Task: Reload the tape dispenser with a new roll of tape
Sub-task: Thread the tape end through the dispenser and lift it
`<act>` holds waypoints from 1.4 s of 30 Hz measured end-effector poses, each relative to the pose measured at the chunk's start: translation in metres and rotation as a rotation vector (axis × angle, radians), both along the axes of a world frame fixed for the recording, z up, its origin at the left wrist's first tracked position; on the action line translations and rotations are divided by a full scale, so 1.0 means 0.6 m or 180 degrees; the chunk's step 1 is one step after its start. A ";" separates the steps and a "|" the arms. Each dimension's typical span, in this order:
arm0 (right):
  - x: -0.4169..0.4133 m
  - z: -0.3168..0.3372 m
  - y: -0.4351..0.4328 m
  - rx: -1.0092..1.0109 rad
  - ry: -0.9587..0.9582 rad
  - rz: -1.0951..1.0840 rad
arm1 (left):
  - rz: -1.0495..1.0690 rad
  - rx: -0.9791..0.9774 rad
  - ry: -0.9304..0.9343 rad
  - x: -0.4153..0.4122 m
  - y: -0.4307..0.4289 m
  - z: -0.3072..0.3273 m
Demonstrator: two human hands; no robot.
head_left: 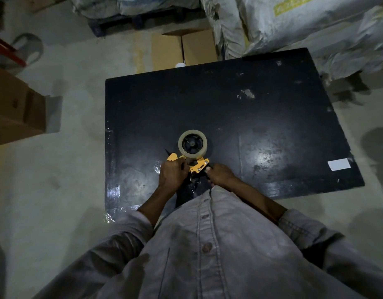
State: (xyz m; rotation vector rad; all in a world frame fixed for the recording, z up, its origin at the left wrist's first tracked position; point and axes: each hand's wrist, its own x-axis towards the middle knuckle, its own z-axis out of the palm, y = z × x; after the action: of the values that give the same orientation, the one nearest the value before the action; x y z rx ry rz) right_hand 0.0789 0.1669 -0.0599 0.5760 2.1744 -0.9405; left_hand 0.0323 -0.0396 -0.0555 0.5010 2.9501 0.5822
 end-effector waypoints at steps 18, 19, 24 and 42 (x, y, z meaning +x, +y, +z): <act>-0.008 0.015 0.001 0.0038 0.0015 -0.0021 | -0.0266 -0.0067 0.0406 0.064 -0.013 -0.001; -0.009 0.013 0.001 0.0043 -0.0011 -0.0031 | -0.0258 -0.0058 0.0391 0.070 -0.016 -0.001; -0.014 0.020 0.003 0.0148 0.0003 0.0119 | -0.0066 0.0042 0.0382 0.098 -0.052 0.007; -0.016 0.079 0.007 0.0575 0.0348 0.0702 | -0.0549 -0.0003 0.0052 0.070 -0.160 0.035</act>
State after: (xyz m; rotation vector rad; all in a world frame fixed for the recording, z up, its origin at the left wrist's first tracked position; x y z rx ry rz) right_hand 0.0693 0.1712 -0.0124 0.3652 2.3800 -0.6767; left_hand 0.0744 -0.1356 -0.0343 0.7541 2.8824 0.5595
